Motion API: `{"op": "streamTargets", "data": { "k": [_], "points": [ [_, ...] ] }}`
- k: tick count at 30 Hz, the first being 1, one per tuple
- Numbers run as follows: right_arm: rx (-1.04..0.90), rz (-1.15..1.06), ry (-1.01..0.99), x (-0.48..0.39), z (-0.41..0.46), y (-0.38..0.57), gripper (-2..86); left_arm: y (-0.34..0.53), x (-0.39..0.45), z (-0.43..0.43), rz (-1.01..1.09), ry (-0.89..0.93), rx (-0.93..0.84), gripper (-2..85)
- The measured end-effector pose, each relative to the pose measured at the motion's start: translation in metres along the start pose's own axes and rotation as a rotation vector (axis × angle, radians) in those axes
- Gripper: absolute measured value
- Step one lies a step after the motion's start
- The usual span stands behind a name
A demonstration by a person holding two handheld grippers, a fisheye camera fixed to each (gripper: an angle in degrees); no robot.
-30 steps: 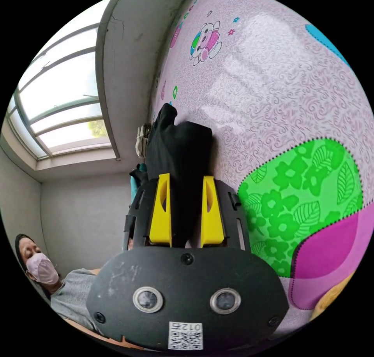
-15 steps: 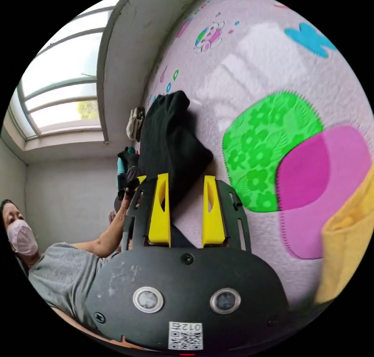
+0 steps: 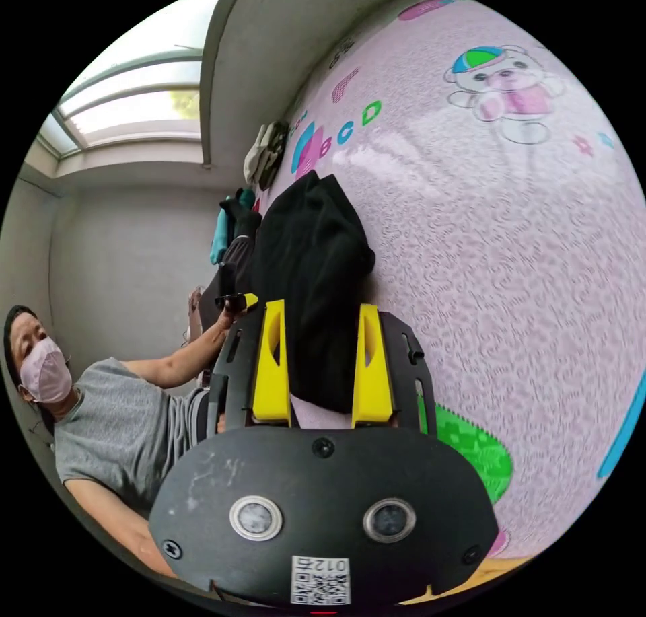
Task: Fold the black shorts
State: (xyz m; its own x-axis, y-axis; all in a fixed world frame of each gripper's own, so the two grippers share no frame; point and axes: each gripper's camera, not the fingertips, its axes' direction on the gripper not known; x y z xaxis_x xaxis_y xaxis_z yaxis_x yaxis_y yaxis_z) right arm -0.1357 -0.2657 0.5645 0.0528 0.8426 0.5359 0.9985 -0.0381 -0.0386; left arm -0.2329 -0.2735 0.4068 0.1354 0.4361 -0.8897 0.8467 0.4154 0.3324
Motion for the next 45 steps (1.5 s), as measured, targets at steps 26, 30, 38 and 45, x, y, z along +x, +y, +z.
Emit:
{"op": "streamTargets", "data": {
  "k": [26,30,38,45],
  "points": [
    [0.126,-0.075,0.014,0.024,0.206,-0.04,5.3,0.174,0.158,-0.01,0.121,-0.115,0.01,8.2],
    [0.13,-0.137,0.023,0.002,0.241,-0.059,5.3,0.225,0.196,-0.044,0.14,-0.096,0.09,7.9],
    [0.045,-0.387,0.131,-0.104,0.382,-0.182,5.2,0.334,0.247,-0.169,0.182,-0.096,0.407,7.9],
    [-0.093,-0.657,0.334,-0.233,0.561,-0.322,5.1,0.444,0.244,-0.305,0.152,-0.064,0.956,7.7]
  ]
}}
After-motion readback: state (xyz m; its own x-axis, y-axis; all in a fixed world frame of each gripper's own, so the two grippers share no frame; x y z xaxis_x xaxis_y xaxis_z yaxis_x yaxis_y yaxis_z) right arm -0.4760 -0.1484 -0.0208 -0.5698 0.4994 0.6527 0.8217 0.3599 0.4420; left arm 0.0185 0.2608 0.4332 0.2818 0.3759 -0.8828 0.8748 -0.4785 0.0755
